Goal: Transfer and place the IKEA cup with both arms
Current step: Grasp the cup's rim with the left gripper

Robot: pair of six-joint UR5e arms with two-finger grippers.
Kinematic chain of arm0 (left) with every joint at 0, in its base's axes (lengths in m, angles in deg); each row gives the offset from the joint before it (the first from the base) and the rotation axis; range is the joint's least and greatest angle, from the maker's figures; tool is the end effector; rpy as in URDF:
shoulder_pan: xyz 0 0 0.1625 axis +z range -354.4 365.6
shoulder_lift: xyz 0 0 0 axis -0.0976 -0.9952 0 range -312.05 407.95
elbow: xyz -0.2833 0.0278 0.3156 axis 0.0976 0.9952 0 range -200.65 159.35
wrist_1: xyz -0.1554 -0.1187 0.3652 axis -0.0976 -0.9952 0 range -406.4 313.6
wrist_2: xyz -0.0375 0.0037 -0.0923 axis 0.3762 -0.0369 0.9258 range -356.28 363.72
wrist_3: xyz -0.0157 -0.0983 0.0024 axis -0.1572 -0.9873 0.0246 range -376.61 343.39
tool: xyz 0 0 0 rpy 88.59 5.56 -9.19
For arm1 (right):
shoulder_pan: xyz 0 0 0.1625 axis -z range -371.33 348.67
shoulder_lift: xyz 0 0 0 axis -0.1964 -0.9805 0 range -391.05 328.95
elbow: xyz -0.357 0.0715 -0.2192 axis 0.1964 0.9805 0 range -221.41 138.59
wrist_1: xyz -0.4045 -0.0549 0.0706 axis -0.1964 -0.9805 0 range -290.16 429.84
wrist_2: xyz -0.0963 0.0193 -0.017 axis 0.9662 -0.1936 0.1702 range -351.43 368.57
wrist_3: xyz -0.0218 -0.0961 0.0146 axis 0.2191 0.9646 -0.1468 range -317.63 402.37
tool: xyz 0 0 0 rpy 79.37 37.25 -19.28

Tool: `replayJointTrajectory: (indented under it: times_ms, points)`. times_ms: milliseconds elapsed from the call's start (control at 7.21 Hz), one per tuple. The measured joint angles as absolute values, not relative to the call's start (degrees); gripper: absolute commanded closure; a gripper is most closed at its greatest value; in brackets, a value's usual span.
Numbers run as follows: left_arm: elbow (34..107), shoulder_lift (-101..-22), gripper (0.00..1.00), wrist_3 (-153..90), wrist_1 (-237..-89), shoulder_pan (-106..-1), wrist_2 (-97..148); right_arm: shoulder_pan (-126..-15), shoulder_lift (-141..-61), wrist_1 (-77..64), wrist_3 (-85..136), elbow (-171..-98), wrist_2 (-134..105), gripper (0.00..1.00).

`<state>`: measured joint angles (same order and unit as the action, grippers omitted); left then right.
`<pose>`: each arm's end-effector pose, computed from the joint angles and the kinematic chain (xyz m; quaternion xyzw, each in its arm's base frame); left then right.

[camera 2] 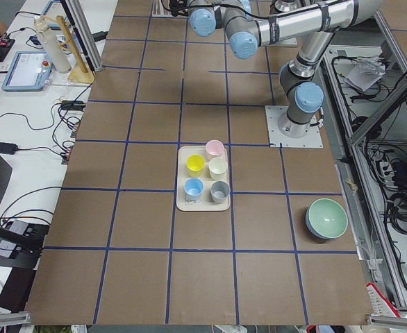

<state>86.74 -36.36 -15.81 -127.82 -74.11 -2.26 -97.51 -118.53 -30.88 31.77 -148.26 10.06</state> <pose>-0.1498 -0.4754 0.4900 0.0797 -0.7387 0.0444 0.6678 0.1999 -0.5013 0.4394 0.1418 0.7020 0.0950 0.6915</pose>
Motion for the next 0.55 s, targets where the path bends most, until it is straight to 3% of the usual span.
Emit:
replayJointTrajectory:
  times_ms: [139,555]
  points:
    - [86.74,-36.36,0.3,-16.05,-127.61,-74.19,-2.27,-98.22,-118.43,-30.93,31.03,-148.05,9.96,1.0]
    - [86.94,-36.22,0.76,-16.07,-127.52,-74.24,-2.7,-100.07,-118.41,-30.96,29.62,-147.76,9.98,1.0]
